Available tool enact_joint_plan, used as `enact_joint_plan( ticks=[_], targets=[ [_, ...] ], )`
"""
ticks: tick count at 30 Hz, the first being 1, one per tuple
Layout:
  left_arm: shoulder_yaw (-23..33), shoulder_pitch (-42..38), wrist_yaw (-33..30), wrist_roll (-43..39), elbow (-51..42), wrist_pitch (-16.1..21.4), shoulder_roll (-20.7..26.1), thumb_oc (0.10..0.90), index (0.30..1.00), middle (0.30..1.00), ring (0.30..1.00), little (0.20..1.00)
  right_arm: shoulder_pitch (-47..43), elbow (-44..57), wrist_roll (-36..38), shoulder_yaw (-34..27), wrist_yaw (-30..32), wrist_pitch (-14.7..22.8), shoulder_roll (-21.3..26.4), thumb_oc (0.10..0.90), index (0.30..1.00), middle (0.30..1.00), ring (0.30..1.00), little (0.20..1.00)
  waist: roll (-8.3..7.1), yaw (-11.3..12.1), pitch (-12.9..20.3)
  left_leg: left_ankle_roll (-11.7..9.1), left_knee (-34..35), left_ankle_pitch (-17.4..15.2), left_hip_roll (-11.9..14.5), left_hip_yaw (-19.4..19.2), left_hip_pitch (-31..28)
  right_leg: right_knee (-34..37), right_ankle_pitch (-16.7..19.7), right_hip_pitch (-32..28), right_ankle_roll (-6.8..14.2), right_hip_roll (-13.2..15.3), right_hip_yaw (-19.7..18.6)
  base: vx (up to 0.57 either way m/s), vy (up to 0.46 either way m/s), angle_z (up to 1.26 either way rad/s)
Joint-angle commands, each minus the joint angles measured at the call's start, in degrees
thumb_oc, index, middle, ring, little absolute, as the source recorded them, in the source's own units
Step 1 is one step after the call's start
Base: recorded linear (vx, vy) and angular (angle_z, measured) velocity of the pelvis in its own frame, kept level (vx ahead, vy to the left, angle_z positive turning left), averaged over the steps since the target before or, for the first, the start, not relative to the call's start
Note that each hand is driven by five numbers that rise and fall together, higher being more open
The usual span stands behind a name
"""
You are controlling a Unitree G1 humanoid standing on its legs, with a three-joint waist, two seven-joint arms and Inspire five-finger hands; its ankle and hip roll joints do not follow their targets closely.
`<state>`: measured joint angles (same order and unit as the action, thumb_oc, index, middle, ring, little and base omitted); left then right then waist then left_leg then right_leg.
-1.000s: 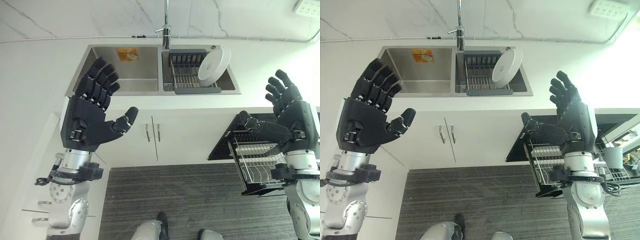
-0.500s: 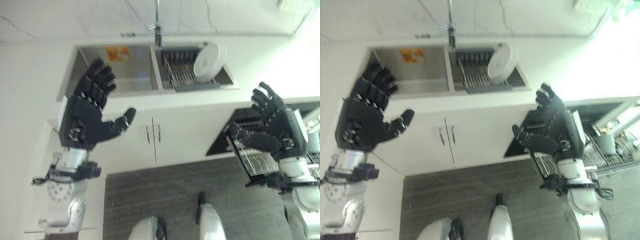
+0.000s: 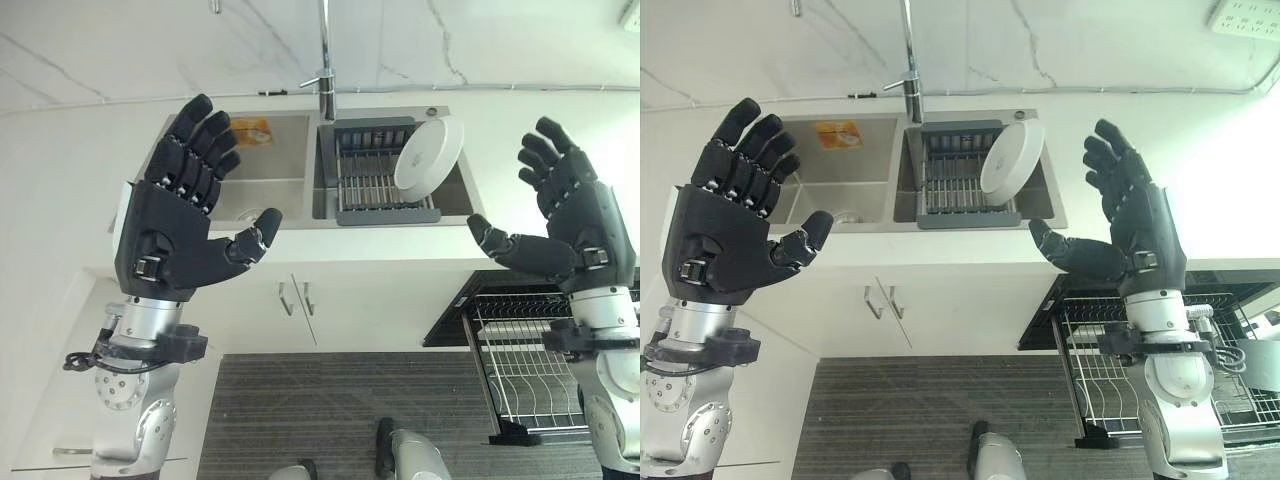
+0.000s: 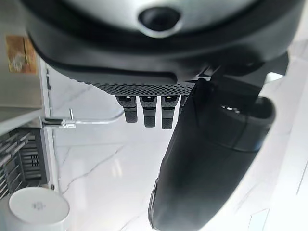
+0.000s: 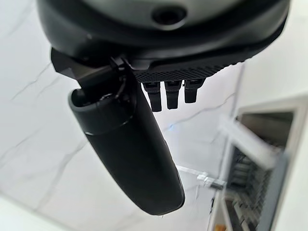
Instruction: Place the dishes in the dishwasher.
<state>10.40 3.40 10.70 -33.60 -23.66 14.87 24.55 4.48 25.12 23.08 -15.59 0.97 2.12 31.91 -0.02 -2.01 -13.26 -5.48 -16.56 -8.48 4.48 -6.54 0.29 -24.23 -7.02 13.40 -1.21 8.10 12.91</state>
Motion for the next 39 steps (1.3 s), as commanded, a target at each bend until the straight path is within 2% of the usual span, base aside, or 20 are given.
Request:
enact_joint_plan(
  ticks=[1, 2, 4, 7, 9, 11, 13, 17, 20, 23, 27, 29, 34, 36, 39],
  targets=[
    [-0.29, -3.67, 1.41, -2.6, -4.97, 5.03, 0.98, 0.8, 0.9, 0.9, 0.9, 0.9, -5.83, 2.79, 1.57, -1.04, 0.7, 4.91, 1.19, 0.8, 0.9, 0.9, 0.9, 0.9, 0.24, -0.81, 1.93, -0.75, -0.62, -0.21, 4.82, -6.14, 6.29, 7.04, -2.35, -6.05, 7.82, -0.51, -1.02, -0.01, 0.118, 0.26],
    [-0.83, -3.96, 1.0, -2.02, -4.57, 5.71, 1.35, 0.8, 0.9, 0.9, 0.9, 0.9, -6.62, 2.52, 2.32, -0.53, 1.07, 4.92, 1.25, 0.8, 0.9, 0.9, 0.9, 0.9, 0.32, -1.25, 1.87, -0.19, -0.62, -0.28, 5.41, -6.75, 6.45, 7.04, -2.75, -6.09, 7.69, -0.26, -0.99, 0.0, 0.147, 0.35],
    [-1.88, -4.43, -0.76, -0.24, -3.71, 7.27, 2.23, 0.8, 0.9, 0.9, 0.9, 0.9, -6.9, 2.45, 4.77, 0.34, 1.54, 5.53, 1.18, 0.8, 0.9, 0.9, 0.9, 0.9, 0.57, -1.55, 2.09, 0.42, -0.62, -1.77, 4.73, -5.76, 6.52, 7.04, -2.91, -6.22, 8.03, 0.26, -1.24, 0.0, 0.195, 0.2],
    [-1.8, -4.85, -0.13, 0.2, -3.16, 7.62, 2.46, 0.8, 0.9, 0.9, 0.9, 0.9, -5.21, 1.74, 6.87, -0.6, -0.22, 7.32, -0.25, 0.8, 0.9, 0.9, 0.9, 0.9, 0.56, -1.63, 2.95, 0.14, -0.62, -2.73, 4.82, -5.35, 6.75, 7.04, -2.61, -6.49, 8.81, 1.67, 0.52, -0.01, 0.143, -0.18],
    [-1.23, -5.46, 1.06, 0.43, -2.39, 7.52, 2.84, 0.8, 0.9, 0.9, 0.9, 0.9, -4.71, 1.72, 7.87, -0.06, -0.94, 5.87, -2.97, 0.8, 0.9, 0.9, 0.9, 0.9, 0.05, -1.58, 3.64, 0.39, -0.62, -3.8, 4.56, -5.5, 5.88, 7.04, -1.82, -6.55, 10.04, 3.14, 2.03, 0.03, 0.1, -0.2],
    [-0.74, -6.18, 1.68, -1.17, -1.79, 7.08, 3.65, 0.8, 0.9, 0.9, 0.9, 0.9, -5.66, 1.29, 11.11, 0.55, 0.12, 4.44, -4.5, 0.8, 0.9, 0.9, 0.9, 0.9, -0.47, -1.52, 3.82, 1.19, -0.62, -4.98, 4.01, -5.48, 4.88, 7.04, -1.53, -6.57, 10.41, 3.62, 2.29, 0.04, 0.095, 0.0],
    [-1.79, -7.41, 0.82, -0.38, -1.68, 6.76, 3.65, 0.8, 0.9, 0.9, 0.9, 0.9, -7.21, 0.08, 8.89, 1.61, 2.86, 4.82, -5.89, 0.8, 0.9, 0.9, 0.9, 0.9, -0.87, -1.44, 3.78, 1.92, -0.62, -5.85, 3.6, -5.7, 4.22, 7.04, -1.14, -6.18, 10.61, 3.93, 2.08, 0.03, 0.091, 0.04],
    [-3.66, -9.25, -0.2, 0.65, -0.97, 6.4, 4.61, 0.8, 0.9, 0.9, 0.9, 0.9, -9.14, -3.4, 9.54, 1.74, 6.6, 3.91, -4.3, 0.8, 0.9, 0.9, 0.9, 0.9, -1.57, -1.01, 4.05, 2.52, -0.62, -6.59, 3.2, -5.65, 3.81, 7.04, -1.19, -5.9, 10.45, 3.63, 1.33, 0.02, 0.013, 0.02],
    [-6.46, -11.65, -2.16, 1.72, 0.51, 6.34, 6.18, 0.8, 0.9, 0.9, 0.9, 0.9, -12.85, -7.91, 12.64, 2.62, 10.36, 5.57, -2.78, 0.8, 0.9, 0.9, 0.9, 0.9, -1.73, -0.1, 4.65, 2.48, -0.62, -6.85, 3.31, -5.6, 3.43, 7.04, -1.83, -6.85, 10.28, 3.35, 1.32, 0.05, -0.048, -0.06],
    [-7.72, -12.89, -3.28, 1.65, 1.1, 5.62, 7.18, 0.8, 0.9, 0.9, 0.9, 0.9, -15.35, -11.84, 13.26, 2.97, 12.97, 5.25, -0.7, 0.8, 0.9, 0.9, 0.9, 0.9, -1.81, 0.48, 5.13, 2.38, -0.62, -6.96, 3.42, -5.54, 3.15, 7.04, -2.29, -7.47, 10.19, 3.16, 1.4, 0.04, -0.051, -0.06],
    [-7.87, -12.99, -3.6, 1.29, 0.97, 4.35, 7.55, 0.8, 0.9, 0.9, 0.9, 0.9, -16.59, -13.35, 14.93, 2.85, 13.46, 5.26, 0.27, 0.8, 0.9, 0.9, 0.9, 0.9, -1.79, 0.72, 5.5, 2.38, -0.62, -6.98, 3.42, -5.45, 2.93, 7.04, -2.59, -7.86, 9.94, 2.8, 1.48, 0.05, -0.052, -0.02],
    [-7.56, -12.56, -2.64, 0.79, 1.08, 3.18, 7.03, 0.8, 0.9, 0.9, 0.9, 0.9, -16.28, -11.66, 14.97, 2.24, 12.02, 4.64, 0.02, 0.8, 0.9, 0.9, 0.9, 0.9, -1.83, 0.7, 5.67, 2.37, -0.62, -6.92, 3.53, -5.24, 2.85, 7.04, -3.04, -8.3, 9.49, 2.22, 1.59, 0.07, -0.155, 0.0],
    [-7.7, -12.0, -3.67, 1.07, 1.1, 3.5, 5.46, 0.8, 0.9, 0.9, 0.9, 0.9, -16.02, -9.37, 12.4, 4.06, 8.6, 2.26, -0.72, 0.8, 0.9, 0.9, 0.9, 0.9, -1.8, 0.33, 6.15, 1.27, -0.62, -5.79, 5.31, -4.78, 2.73, 7.04, -4.91, -8.87, 6.96, -0.75, 0.99, 0.04, -0.205, -0.03],
    [-7.69, -11.62, -4.43, 1.77, 0.83, 3.48, 4.89, 0.8, 0.9, 0.9, 0.9, 0.9, -16.32, -8.22, 12.82, 4.15, 8.15, 1.82, -0.23, 0.8, 0.9, 0.9, 0.9, 0.9, -1.78, 0.32, 6.07, 0.47, -0.62, -4.79, 6.21, -4.85, 2.42, 7.04, -5.36, -8.88, 5.95, -2.08, 0.6, 0.02, -0.201, -0.04],
    [-7.42, -10.59, -4.6, 2.26, 0.24, 3.46, 3.91, 0.8, 0.9, 0.9, 0.9, 0.9, -16.17, -6.52, 13.66, 3.38, 7.76, 1.95, 0.44, 0.8, 0.9, 0.9, 0.9, 0.9, -2.12, 1.0, 5.33, -0.64, -0.62, -1.42, 6.82, -4.75, 2.22, 7.04, -5.43, -9.05, 4.87, -3.2, -0.27, 0.05, -0.198, -0.04]
  ],
)
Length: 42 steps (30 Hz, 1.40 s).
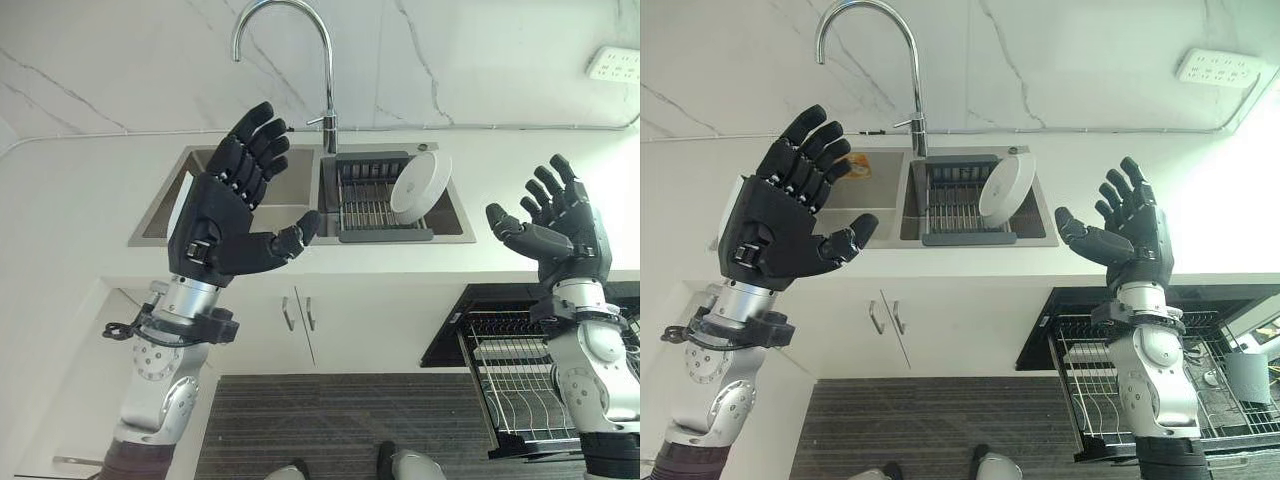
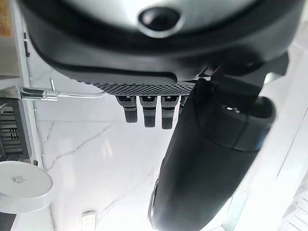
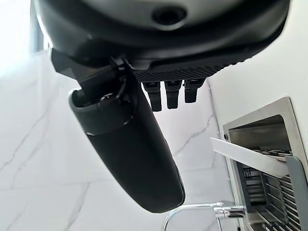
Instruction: Place the dishes in the dishwasher.
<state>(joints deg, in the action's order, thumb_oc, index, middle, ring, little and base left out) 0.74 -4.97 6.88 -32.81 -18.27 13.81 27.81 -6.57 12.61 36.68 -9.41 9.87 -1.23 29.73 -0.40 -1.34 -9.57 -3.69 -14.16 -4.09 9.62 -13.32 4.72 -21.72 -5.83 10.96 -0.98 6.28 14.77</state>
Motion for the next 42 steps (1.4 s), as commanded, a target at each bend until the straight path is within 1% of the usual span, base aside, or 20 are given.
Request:
enact_joint_plan(
  ticks=[1, 3, 4, 6, 8, 10, 12, 15, 19, 25, 29, 32, 33, 34, 35, 36, 37, 38, 40, 42],
  targets=[
    [2.98, -1.22, 0.02, 1.14, -5.52, 4.52, -0.07, 0.8, 0.9, 0.9, 0.9, 0.9, -4.71, 7.23, 0.59, -3.42, -0.95, 5.28, 2.68, 0.8, 0.9, 0.9, 0.9, 0.9, -2.26, 1.18, 0.99, -2.36, -3.03, -3.53, 0.46, 2.79, -2.62, 4.53, -6.67, -6.99, 4.04, -1.46, -2.74, 0.09, -0.19, 0.01],
    [3.85, -0.03, 0.97, 1.1, -5.79, 4.75, -0.84, 0.8, 0.9, 0.9, 0.9, 0.9, -4.3, 8.21, 0.63, -4.09, -1.35, 5.12, 2.4, 0.8, 0.9, 0.9, 0.9, 0.9, -2.55, 1.79, 0.23, -1.52, -3.03, -3.64, -1.4, 3.02, -2.05, 4.53, -6.72, -7.56, 3.83, -1.55, -3.42, 0.09, -0.086, 0.05],
    [4.67, 1.15, 1.7, 1.28, -6.21, 4.66, -1.48, 0.8, 0.9, 0.9, 0.9, 0.9, -3.92, 9.89, 0.19, -3.97, -0.88, 4.85, 1.72, 0.8, 0.9, 0.9, 0.9, 0.9, -1.89, 2.39, -0.58, -0.55, -3.03, -4.83, -2.96, 2.7, 0.1, 4.53, -6.93, -8.27, 4.21, -2.14, -3.75, 0.12, 0.026, 0.02],
    [4.95, 1.85, 2.04, 1.38, -6.3, 4.75, -1.6, 0.8, 0.9, 0.9, 0.9, 0.9, -3.9, 10.37, -0.88, -3.27, -0.72, 5.46, 0.78, 0.8, 0.9, 0.9, 0.9, 0.9, -0.68, 2.41, -0.96, -0.96, -3.03, -4.02, -1.63, 1.62, 2.44, 4.53, -7.38, -8.81, 4.51, -2.93, -3.37, 0.13, 0.059, 0.05],
    [4.88, 2.0, 2.09, 1.58, -5.91, 5.37, -1.5, 0.8, 0.9, 0.9, 0.9, 0.9, -3.56, 11.03, -2.57, -2.98, -0.43, 6.31, 0.11, 0.8, 0.9, 0.9, 0.9, 0.9, 0.51, 1.96, -1.04, -2.03, -3.03, -2.42, 0.84, -0.01, 5.19, 4.53, -7.98, -9.51, 4.55, -3.43, -2.35, 0.12, 0.071, 0.07],
    [4.76, 1.79, 1.67, 1.21, -5.64, 5.86, -0.93, 0.8, 0.9, 0.9, 0.9, 0.9, -3.54, 10.97, -2.7, -2.85, -0.5, 6.99, 0.45, 0.8, 0.9, 0.9, 0.9, 0.9, 0.94, 1.79, -0.84, -1.98, -3.03, -2.29, 1.27, -0.46, 5.85, 4.53, -8.74, -9.91, 4.29, -3.41, -1.95, 0.16, 0.154, 0.03],
    [4.51, 1.09, 0.86, 1.84, -5.33, 5.73, -0.41, 0.8, 0.9, 0.9, 0.9, 0.9, -3.28, 10.73, -2.13, -3.06, -1.08, 7.56, 0.86, 0.8, 0.9, 0.9, 0.9, 0.9, 1.25, 1.73, -0.29, -1.64, -3.03, -3.25, 0.68, -0.2, 5.71, 4.53, -9.3, -10.62, 4.66, -2.75, -1.48, 0.2, 0.208, -0.08],
    [5.12, 0.62, 1.57, 0.98, -6.3, 4.41, 0.55, 0.8, 0.9, 0.9, 0.9, 0.9, -1.88, 12.35, -1.56, -4.37, -1.28, 7.52, 1.22, 0.8, 0.9, 0.9, 0.9, 0.9, 0.82, 1.86, 0.42, -0.96, -3.03, -5.12, -0.35, 0.48, 4.47, 4.53, -9.18, -10.98, 5.88, -0.95, -0.29, 0.15, 0.11, -0.06],
    [5.8, 0.15, 2.44, 0.39, -6.3, 5.22, 1.78, 0.8, 0.9, 0.9, 0.9, 0.9, -1.73, 12.65, -2.25, -4.2, -1.39, 7.1, 0.61, 0.8, 0.9, 0.9, 0.9, 0.9, 0.25, 2.14, 0.64, -0.27, -3.03, -6.91, -2.28, 2.38, 3.32, 4.53, -8.09, -10.11, 6.98, 0.51, -0.14, 0.12, 0.093, -0.1],
    [5.73, -0.47, 3.46, 0.96, -7.14, 6.31, 2.11, 0.8, 0.9, 0.9, 0.9, 0.9, -1.33, 12.8, -2.91, -3.85, -0.88, 8.04, -0.55, 0.8, 0.9, 0.9, 0.9, 0.9, -0.36, 2.28, 1.05, 0.93, -3.03, -8.12, -4.03, 3.12, 2.81, 4.53, -7.29, -9.86, 8.15, 1.56, -0.48, 0.08, 0.103, 0.06],
    [5.48, -1.24, 2.98, 1.35, -7.72, 6.26, 2.95, 0.8, 0.9, 0.9, 0.9, 0.9, -1.34, 12.77, -2.21, -4.15, -0.45, 8.32, -0.65, 0.8, 0.9, 0.9, 0.9, 0.9, -0.69, 2.5, 1.0, 1.95, -3.03, -8.8, -4.84, 2.94, 2.56, 4.53, -6.43, -10.26, 9.28, 2.7, 0.4, 0.06, 0.146, -0.05],
    [6.05, -1.18, 3.97, 0.14, -8.06, 5.98, 3.41, 0.8, 0.9, 0.9, 0.9, 0.9, -0.97, 12.51, -1.33, -4.44, -0.53, 8.61, -1.33, 0.8, 0.9, 0.9, 0.9, 0.9, -0.71, 2.54, 0.88, 3.07, -3.03, -9.17, -5.32, 3.17, 2.68, 4.53, -3.54, -12.52, 10.23, 1.94, 1.11, 0.06, 0.111, -0.06],
    [5.83, -1.01, 4.38, 0.96, -8.09, 6.99, 3.78, 0.8, 0.9, 0.9, 0.9, 0.9, -0.69, 12.36, -1.15, -3.92, -0.31, 9.53, -1.92, 0.8, 0.9, 0.9, 0.9, 0.9, -0.28, 1.77, 0.22, 3.67, -3.03, -9.25, -5.25, 4.4, 2.31, 4.53, 2.64, -12.03, 11.01, 0.43, 0.7, 0.04, 0.057, -0.04],
    [5.75, -0.99, 4.35, 1.6, -8.08, 7.34, 3.72, 0.8, 0.9, 0.9, 0.9, 0.9, -0.7, 12.24, -1.14, -3.77, -0.35, 9.89, -2.05, 0.8, 0.9, 0.9, 0.9, 0.9, -0.07, 1.38, -0.21, 3.68, -3.03, -9.23, -5.07, 4.81, 2.17, 4.53, 3.68, -10.93, 10.97, 0.29, 0.16, 0.0, 0.0, 0.0],
    [5.52, -1.25, 3.9, 3.73, -8.09, 8.4, 3.68, 0.8, 0.9, 0.9, 0.9, 0.9, -0.62, 11.62, -1.05, -3.65, -0.89, 11.03, -2.63, 0.8, 0.9, 0.9, 0.9, 0.9, -0.18, 0.78, -1.56, 3.0, -3.03, -8.73, -4.81, 5.4, 2.12, 4.53, 3.08, -7.43, 10.26, 1.61, -0.91, -0.01, -0.099, -0.14],
    [5.49, -1.5, 3.73, 3.82, -8.13, 8.4, 3.88, 0.8, 0.9, 0.9, 0.9, 0.9, -0.59, 11.56, -0.99, -3.62, -1.11, 11.13, -2.8, 0.8, 0.9, 0.9, 0.9, 0.9, -0.38, 0.9, -1.78, 2.71, -3.03, -8.61, -4.74, 5.26, 2.25, 4.53, 2.38, -6.94, 10.27, 2.37, -0.85, 0.0, -0.228, -0.14],
    [5.79, -2.06, 3.36, 3.28, -8.37, 8.39, 4.79, 0.8, 0.9, 0.9, 0.9, 0.9, -0.65, 11.53, -0.49, -3.57, -1.67, 11.3, -3.13, 0.8, 0.9, 0.9, 0.9, 0.9, -1.19, 1.52, -2.33, 2.09, -3.03, -8.58, -4.49, 4.49, 2.43, 4.53, 1.39, -5.04, 10.73, 5.03, -0.28, -0.01, -0.277, -0.15],
    [6.01, -2.29, 2.68, 3.62, -8.28, 8.79, 5.32, 0.8, 0.9, 0.9, 0.9, 0.9, -1.25, 11.38, -0.06, -3.17, -1.91, 11.59, -3.25, 0.8, 0.9, 0.9, 0.9, 0.9, -1.64, 1.78, -2.68, 1.77, -3.03, -8.6, -3.55, 3.16, 2.36, 4.53, 1.89, -3.63, 11.05, 6.03, 0.3, -0.03, -0.343, -0.17],
    [6.0, -3.01, 1.39, 3.91, -8.24, 8.49, 5.15, 0.8, 0.9, 0.9, 0.9, 0.9, -2.11, 11.55, 0.54, -2.48, -1.5, 10.97, -2.85, 0.8, 0.9, 0.9, 0.9, 0.9, -1.88, 1.53, -2.47, 1.24, -3.03, -8.32, -2.43, 1.86, 2.68, 4.53, -0.45, -2.72, 10.85, 5.45, -1.22, -0.05, -0.259, -0.25],
    [5.0, -3.76, 0.06, 4.18, -8.26, 7.89, 4.19, 0.8, 0.9, 0.9, 0.9, 0.9, -2.87, 11.17, 0.4, -1.71, -1.16, 9.71, -2.76, 0.8, 0.9, 0.9, 0.9, 0.9, -1.8, 1.66, -1.73, 0.66, -3.03, -8.0, -1.67, 0.79, 2.93, 4.53, -1.39, -2.7, 10.24, 5.08, -0.7, -0.04, -0.151, -0.07]
  ],
)
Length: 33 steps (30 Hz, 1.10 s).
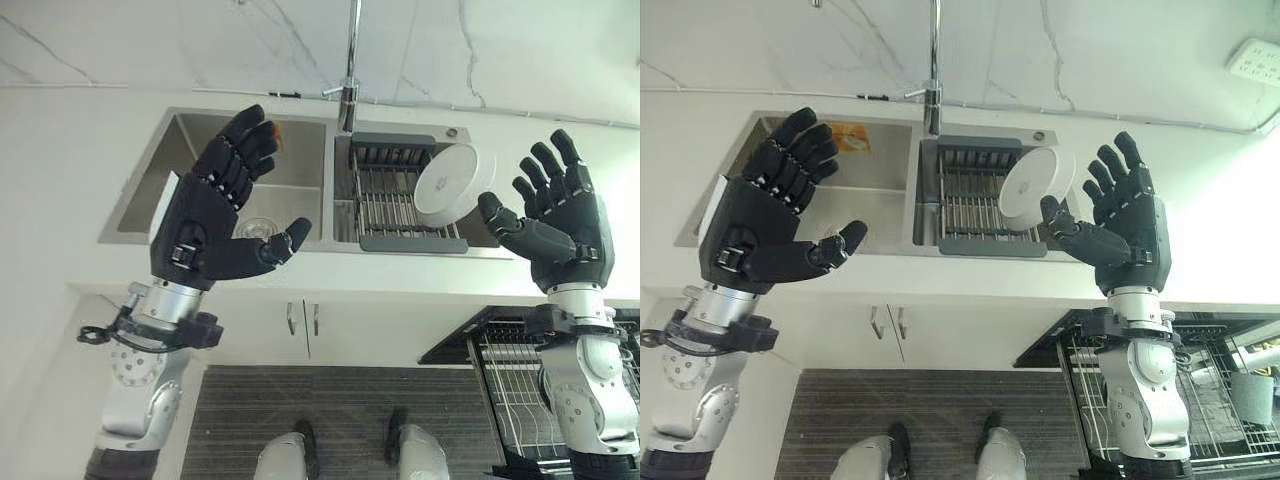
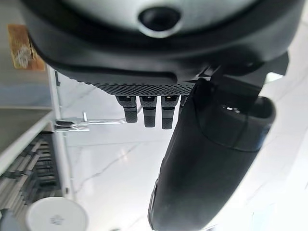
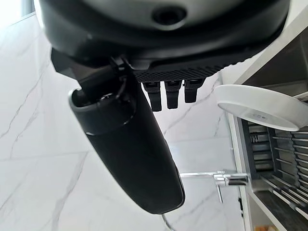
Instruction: Place the dishes in the dishwasher.
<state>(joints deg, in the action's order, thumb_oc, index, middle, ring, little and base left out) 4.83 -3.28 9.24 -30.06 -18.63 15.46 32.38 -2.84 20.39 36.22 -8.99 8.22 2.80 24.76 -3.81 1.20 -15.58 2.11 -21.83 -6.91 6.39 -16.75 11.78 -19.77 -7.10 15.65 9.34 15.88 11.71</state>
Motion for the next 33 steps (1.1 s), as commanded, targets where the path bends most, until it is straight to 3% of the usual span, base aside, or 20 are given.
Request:
enact_joint_plan(
  ticks=[1, 9, 16, 23, 33],
  targets=[
    [0.46, -5.79, -2.78, 1.57, -7.74, 5.83, -0.88, 0.8, 0.9, 0.9, 0.9, 0.9, -7.32, 2.97, 0.63, -1.62, 1.06, 5.18, 2.56, 0.8, 0.9, 0.9, 0.9, 0.9, 1.66, -0.84, 4.61, -5.27, 4.64, -5.24, 1.75, 3.9, -4.15, 2.58, -0.6, -7.48, -0.38, -4.82, 2.25, -0.01, -0.105, -0.03],
    [0.38, -4.83, -3.27, 0.88, -7.5, 5.38, -1.58, 0.8, 0.9, 0.9, 0.9, 0.9, -7.68, 3.28, 0.98, -1.63, 2.64, 2.3, 4.54, 0.8, 0.9, 0.9, 0.9, 0.9, 3.03, -1.32, 6.25, -6.81, 4.64, -5.16, 3.65, 3.24, -4.86, 2.58, -3.15, -9.13, -1.61, -5.09, 3.6, 0.0, -0.084, 0.07],
    [0.07, -4.53, -3.39, 0.99, -7.43, 5.16, -1.57, 0.8, 0.9, 0.9, 0.9, 0.9, -7.25, 2.65, 0.72, -1.75, 2.86, 1.53, 4.47, 0.8, 0.9, 0.9, 0.9, 0.9, 3.26, -1.94, 7.12, -7.19, 4.64, -5.67, 3.77, 4.17, -5.84, 2.58, -3.77, -10.02, -1.58, -5.23, 3.27, 0.01, -0.009, 0.03],
    [-2.74, -5.54, -3.21, 0.59, -4.89, 6.35, -0.7, 0.8, 0.9, 0.9, 0.9, 0.9, -9.95, -6.14, 8.08, 0.92, 0.99, -1.03, 5.18, 0.8, 0.9, 0.9, 0.9, 0.9, 2.84, -0.88, 8.24, -7.3, 4.64, -6.32, 3.44, 5.05, -6.71, 2.58, -4.2, -10.98, -1.59, -5.19, 3.99, 0.0, -0.007, 0.03],
    [-4.37, -6.86, -2.92, 0.57, -2.77, 6.35, -0.37, 0.8, 0.9, 0.9, 0.9, 0.9, -13.16, -16.8, 8.35, 2.92, -0.19, -3.7, 5.42, 0.8, 0.9, 0.9, 0.9, 0.9, 2.55, 0.53, 9.11, -7.17, 4.64, -6.87, 2.7, 6.27, -7.36, 2.58, -4.71, -12.3, -1.76, -4.87, 5.3, 0.0, 0.001, 0.06]
  ],
)
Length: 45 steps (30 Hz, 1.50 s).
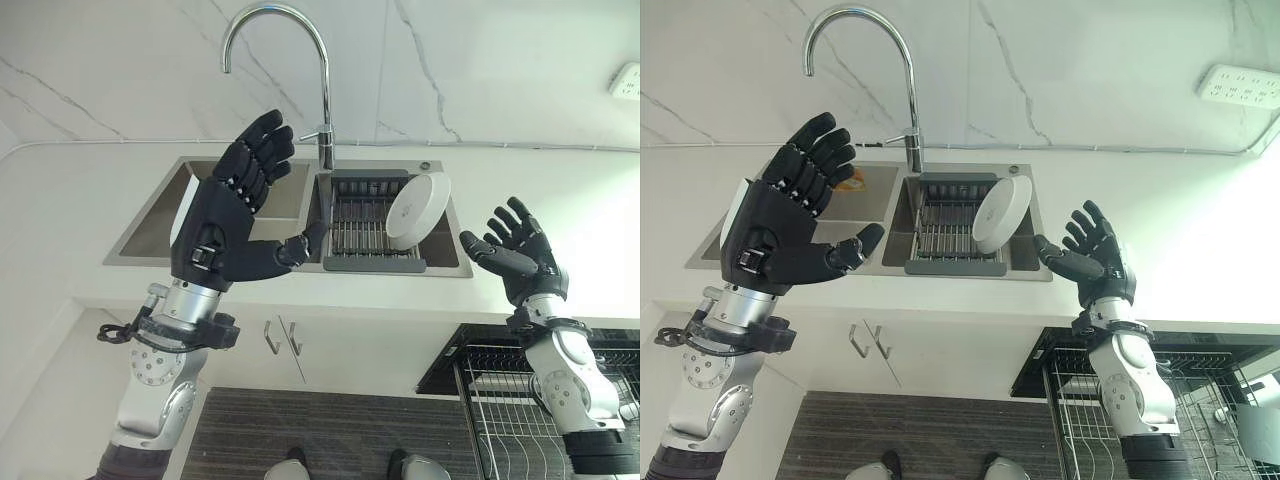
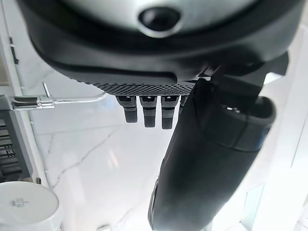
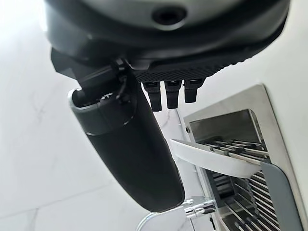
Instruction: Place the dishes in the dishwasher.
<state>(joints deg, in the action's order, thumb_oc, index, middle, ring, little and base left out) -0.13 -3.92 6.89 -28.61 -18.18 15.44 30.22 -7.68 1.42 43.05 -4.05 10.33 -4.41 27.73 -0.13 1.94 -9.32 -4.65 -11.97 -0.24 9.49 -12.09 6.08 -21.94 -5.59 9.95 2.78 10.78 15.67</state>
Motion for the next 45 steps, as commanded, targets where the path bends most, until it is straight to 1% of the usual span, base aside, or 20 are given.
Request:
enact_joint_plan(
  ticks=[1, 8, 12, 18, 36, 45],
  targets=[
    [0.44, -6.27, -0.66, -0.95, -3.06, 6.42, 1.95, 0.8, 0.9, 0.9, 0.9, 0.9, -8.42, 1.38, 1.97, -1.9, -2.6, 3.3, 2.44, 0.8, 0.9, 0.9, 0.9, 0.9, -1.13, -0.14, 2.9, -0.42, -5.22, -13.56, -0.47, 1.72, -1.69, 4.75, -6.24, -6.68, 4.8, 0.27, 1.45, 0.01, -0.002, 0.08],
    [-0.78, -7.48, -1.01, -1.18, -1.82, 6.24, 2.54, 0.8, 0.9, 0.9, 0.9, 0.9, -11.17, -3.24, 5.06, -0.74, -3.04, 1.12, 3.16, 0.8, 0.9, 0.9, 0.9, 0.9, -1.18, 0.44, 3.18, -0.52, -5.22, -13.62, -0.79, 2.35, -2.02, 4.75, -6.53, -7.35, 4.63, 0.14, 1.86, 0.01, -0.002, 0.04],
    [-1.27, -8.01, -1.0, -1.25, -1.37, 6.09, 2.73, 0.8, 0.9, 0.9, 0.9, 0.9, -12.56, -5.32, 5.5, -0.2, -3.09, 0.84, 3.6, 0.8, 0.9, 0.9, 0.9, 0.9, -1.17, 0.7, 3.18, -0.59, -5.22, -13.65, -0.89, 2.59, -2.19, 4.75, -6.66, -7.65, 4.54, 0.05, 2.03, 0.01, -0.005, 0.02],
    [-2.53, -9.35, -2.0, -1.53, -0.59, 5.77, 3.35, 0.8, 0.9, 0.9, 0.9, 0.9, -16.16, -9.81, 9.21, 1.16, -2.92, 0.58, 4.14, 0.8, 0.9, 0.9, 0.9, 0.9, -1.01, 1.34, 3.42, -0.69, -5.22, -13.67, -1.01, 3.05, -2.41, 4.75, -7.07, -8.23, 4.28, -0.09, 2.32, 0.01, -0.003, 0.03],
    [-3.9, -11.99, -2.61, -2.47, 1.25, 4.59, 4.8, 0.8, 0.9, 0.9, 0.9, 0.9, -22.55, -20.02, 10.32, 4.06, -4.54, -0.54, 6.0, 0.8, 0.9, 0.9, 0.9, 0.9, -0.78, 2.77, 3.76, -0.78, -5.22, -13.65, -1.63, 4.14, -2.84, 4.75, -7.83, -9.58, 3.84, 0.03, 3.39, 0.01, 0.002, 0.03],
    [-3.78, -12.31, -2.79, -3.79, 1.82, 4.17, 6.05, 0.8, 0.9, 0.9, 0.9, 0.9, -24.51, -24.51, 11.54, 4.17, -4.58, -0.82, 7.28, 0.8, 0.9, 0.9, 0.9, 0.9, -0.65, 3.46, 3.93, -0.8, -5.22, -13.57, -1.88, 4.49, -2.92, 4.75, -8.11, -10.07, 3.69, 0.11, 3.85, 0.01, 0.006, 0.04]
  ],
)
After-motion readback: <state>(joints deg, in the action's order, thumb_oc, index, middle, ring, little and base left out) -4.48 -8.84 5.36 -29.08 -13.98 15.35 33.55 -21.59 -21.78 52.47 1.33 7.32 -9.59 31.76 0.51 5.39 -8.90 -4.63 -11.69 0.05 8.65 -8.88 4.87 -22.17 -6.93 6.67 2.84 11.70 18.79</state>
